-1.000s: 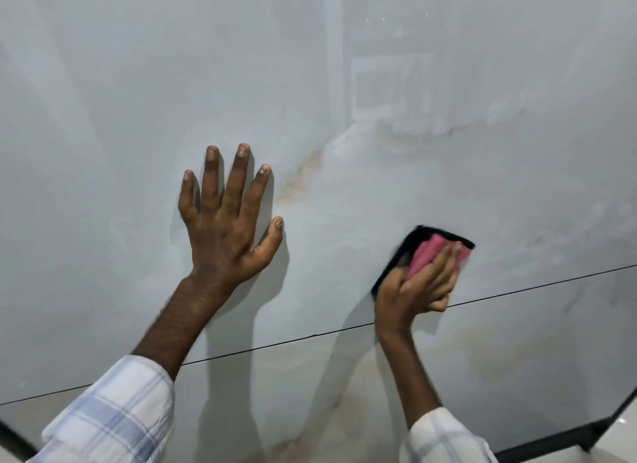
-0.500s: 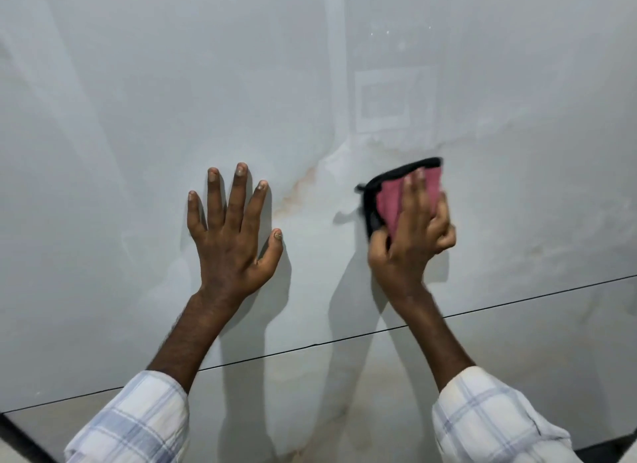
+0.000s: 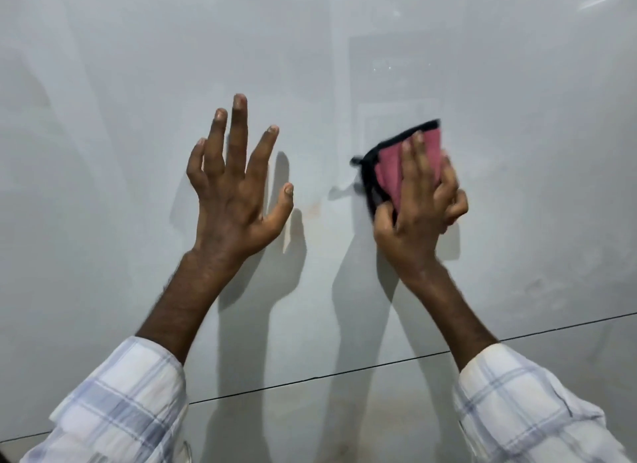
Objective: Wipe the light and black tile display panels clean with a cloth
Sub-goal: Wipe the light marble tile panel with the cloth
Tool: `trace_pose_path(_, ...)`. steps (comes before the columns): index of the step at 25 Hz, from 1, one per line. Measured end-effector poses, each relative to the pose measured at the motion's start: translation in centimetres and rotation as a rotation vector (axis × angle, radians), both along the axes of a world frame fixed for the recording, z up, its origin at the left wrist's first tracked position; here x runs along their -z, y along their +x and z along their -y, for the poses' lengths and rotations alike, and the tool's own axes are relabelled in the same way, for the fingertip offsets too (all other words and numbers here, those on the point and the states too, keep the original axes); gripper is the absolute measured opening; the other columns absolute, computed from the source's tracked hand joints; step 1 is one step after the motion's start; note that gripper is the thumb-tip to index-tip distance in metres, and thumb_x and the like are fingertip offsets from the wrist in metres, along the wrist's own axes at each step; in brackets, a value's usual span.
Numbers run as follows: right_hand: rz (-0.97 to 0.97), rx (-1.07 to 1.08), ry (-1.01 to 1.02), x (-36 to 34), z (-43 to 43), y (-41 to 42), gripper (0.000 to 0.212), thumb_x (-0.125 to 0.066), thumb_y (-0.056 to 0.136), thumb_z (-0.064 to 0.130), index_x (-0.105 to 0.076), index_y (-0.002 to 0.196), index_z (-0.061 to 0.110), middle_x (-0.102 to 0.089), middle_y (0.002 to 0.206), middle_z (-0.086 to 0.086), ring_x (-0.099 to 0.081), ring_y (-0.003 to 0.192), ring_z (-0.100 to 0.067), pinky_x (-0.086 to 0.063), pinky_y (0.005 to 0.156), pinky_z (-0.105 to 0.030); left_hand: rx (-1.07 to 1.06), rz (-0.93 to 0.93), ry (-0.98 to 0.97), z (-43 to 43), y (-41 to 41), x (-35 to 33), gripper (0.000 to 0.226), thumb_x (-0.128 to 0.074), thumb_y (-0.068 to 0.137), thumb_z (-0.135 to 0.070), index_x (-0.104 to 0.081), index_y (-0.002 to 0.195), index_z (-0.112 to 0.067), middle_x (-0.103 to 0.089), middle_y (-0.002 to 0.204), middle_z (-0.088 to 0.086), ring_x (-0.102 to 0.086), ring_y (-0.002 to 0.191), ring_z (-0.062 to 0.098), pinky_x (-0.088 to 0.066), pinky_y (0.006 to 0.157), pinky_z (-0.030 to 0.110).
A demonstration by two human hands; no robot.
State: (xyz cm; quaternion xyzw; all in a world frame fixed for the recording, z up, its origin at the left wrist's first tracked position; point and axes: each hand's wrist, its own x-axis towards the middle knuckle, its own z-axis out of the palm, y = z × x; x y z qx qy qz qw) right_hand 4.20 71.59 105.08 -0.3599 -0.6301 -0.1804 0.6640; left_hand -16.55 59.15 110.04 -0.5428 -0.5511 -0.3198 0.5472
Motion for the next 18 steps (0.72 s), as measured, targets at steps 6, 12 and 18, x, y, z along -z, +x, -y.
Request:
trace_pose_path(6,0.492,-0.096,0.394,-0.3,-2.5,2.0,0.067,-0.051,0.084,0.024,-0.05,0.152,0.024,-0.046,0.159,0.001,-0.04,0.145,-0.037,-0.037,0.098,-0.06,-0.127,-0.123,0.001,-1.4,-1.1,0.2,0.076,-0.05,0.099,-0.048,-0.031,0.163,-0.012,-0.025,0.17,0.017,-0.021,0.157,0.044,-0.019,0.122,0.065)
trace_pose_path(12,-0.047,-0.059,0.056,-7.0,-0.9,0.6,0.088,-0.055,0.068,0.021,-0.045,0.154,0.025,-0.038,0.163,0.008,-0.036,0.145,-0.029,-0.026,0.101,-0.043,-0.102,-0.1,0.013,-1.6,-1.2,0.5,0.077,-0.05,0.099,-0.046,-0.029,0.164,-0.011,-0.023,0.171,0.017,-0.017,0.158,0.043,-0.016,0.124,0.065)
trace_pose_path(18,0.459,-0.035,0.422,-7.4,-3.2,3.2,0.07,-0.055,0.077,0.022,-0.056,0.148,0.023,-0.045,0.159,0.004,-0.043,0.144,-0.032,-0.026,0.097,-0.05,-0.057,-0.103,-0.026,-0.7,-0.9,-0.1,0.075,-0.054,0.095,-0.047,-0.04,0.16,-0.011,-0.024,0.171,0.014,-0.018,0.159,0.039,-0.018,0.122,0.063)
